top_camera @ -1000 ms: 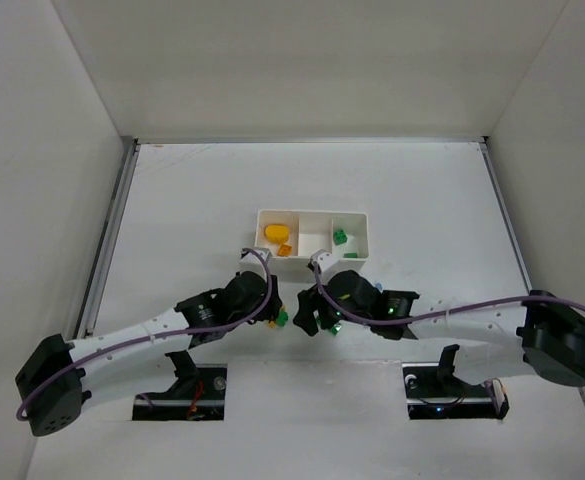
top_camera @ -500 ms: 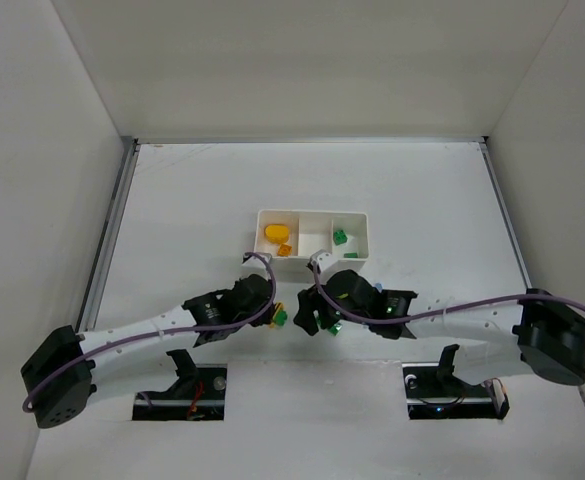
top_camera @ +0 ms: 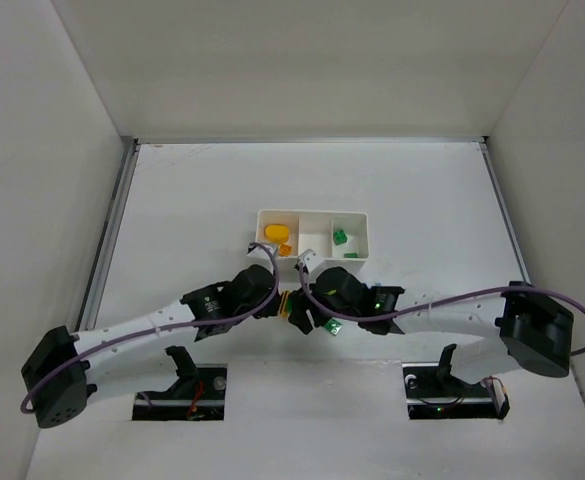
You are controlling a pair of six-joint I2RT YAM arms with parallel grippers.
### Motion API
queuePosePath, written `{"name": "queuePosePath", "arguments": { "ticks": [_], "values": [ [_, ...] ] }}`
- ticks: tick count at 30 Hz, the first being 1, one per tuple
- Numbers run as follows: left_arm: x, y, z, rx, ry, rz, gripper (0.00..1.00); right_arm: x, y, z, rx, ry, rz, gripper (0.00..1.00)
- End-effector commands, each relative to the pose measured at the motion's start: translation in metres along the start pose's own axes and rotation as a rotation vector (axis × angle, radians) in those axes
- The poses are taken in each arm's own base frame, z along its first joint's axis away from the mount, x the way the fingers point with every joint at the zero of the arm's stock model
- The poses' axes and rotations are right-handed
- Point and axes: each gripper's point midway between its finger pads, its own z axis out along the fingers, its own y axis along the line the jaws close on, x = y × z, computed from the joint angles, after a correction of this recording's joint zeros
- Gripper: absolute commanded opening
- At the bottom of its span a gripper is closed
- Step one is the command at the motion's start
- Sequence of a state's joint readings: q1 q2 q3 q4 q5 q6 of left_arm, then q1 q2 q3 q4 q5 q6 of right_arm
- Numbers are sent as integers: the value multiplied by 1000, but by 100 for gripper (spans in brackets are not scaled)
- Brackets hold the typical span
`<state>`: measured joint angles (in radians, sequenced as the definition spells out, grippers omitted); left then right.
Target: Sort the legos into containers by color
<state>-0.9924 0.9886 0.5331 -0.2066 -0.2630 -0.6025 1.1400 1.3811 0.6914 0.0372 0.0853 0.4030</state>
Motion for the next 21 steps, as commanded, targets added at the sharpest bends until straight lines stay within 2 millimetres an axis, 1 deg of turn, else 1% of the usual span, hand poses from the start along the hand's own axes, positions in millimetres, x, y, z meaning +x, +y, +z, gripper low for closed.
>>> {"name": "queuePosePath", "arguments": {
  "ticks": [1,4,7,13,18,21],
  "values": [
    [-29,-31,-7,108,-30,9,9,-41,13,-4,-32,-110,-78,71],
    [-33,-42,-5,144,1,34,9,-45,16,-9,-38,-118,-119,71],
    [-37,-48,-3,164,15,59,9,-48,16,-14,-38,-127,-130,68],
    [-36,-47,-5,171,33,88,9,-44,9,-24,-19,-120,-140,65],
    [-33,-50,-8,208,52,85,9,-45,8,-21,-12,-114,-146,63],
    [-34,-49,-11,211,50,87,9,-43,9,-19,-16,-104,-151,60]
  ]
}}
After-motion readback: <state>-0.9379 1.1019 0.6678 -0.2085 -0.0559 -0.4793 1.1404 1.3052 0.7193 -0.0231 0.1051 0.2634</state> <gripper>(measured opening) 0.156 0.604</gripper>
